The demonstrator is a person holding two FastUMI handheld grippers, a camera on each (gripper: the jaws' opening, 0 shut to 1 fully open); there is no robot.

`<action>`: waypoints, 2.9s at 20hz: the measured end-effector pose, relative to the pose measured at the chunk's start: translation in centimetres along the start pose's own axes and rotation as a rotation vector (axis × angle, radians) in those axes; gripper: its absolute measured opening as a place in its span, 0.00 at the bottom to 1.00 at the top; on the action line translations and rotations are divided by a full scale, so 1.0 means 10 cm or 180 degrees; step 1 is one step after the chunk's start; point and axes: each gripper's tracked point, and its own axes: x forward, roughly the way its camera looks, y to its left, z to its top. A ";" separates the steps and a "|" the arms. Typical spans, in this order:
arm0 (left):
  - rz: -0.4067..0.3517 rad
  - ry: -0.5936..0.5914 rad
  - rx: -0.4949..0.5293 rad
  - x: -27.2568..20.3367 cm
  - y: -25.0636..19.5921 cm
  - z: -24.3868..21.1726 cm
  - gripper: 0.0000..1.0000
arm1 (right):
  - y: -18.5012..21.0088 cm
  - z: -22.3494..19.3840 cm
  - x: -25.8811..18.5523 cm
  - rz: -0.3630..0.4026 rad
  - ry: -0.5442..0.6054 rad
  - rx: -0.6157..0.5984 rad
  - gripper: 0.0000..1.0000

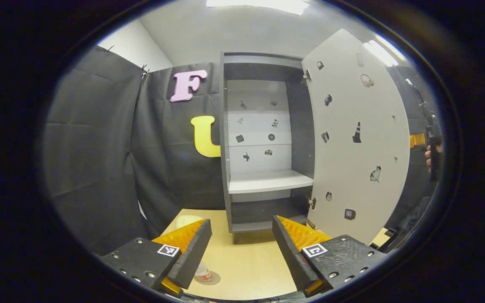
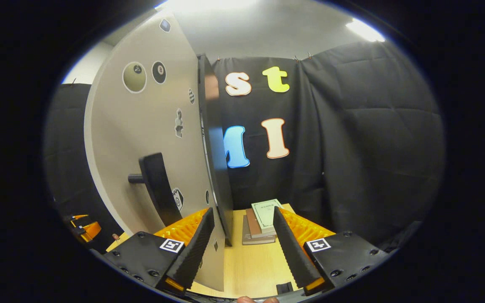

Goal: Open the cabinet door with the right hand, grasp the bottle in the cabinet with the left hand and place it on the coaster, then close the cabinet door with the right hand.

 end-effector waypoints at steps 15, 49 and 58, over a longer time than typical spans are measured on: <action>0.0225 -0.0078 -0.0063 -0.28 0.42 0.07 0.87 | 0.79 0.12 -0.06 0.0268 -0.0138 -0.0232 0.86; 0.0355 -0.0226 -0.0694 0.21 1.79 -0.05 0.88 | 1.93 -0.31 0.67 0.0592 -0.0014 -0.0429 0.90; 0.0590 -0.0224 -0.0496 0.16 1.28 0.13 0.87 | 0.86 -0.12 0.64 0.0057 -0.0287 -0.0279 0.90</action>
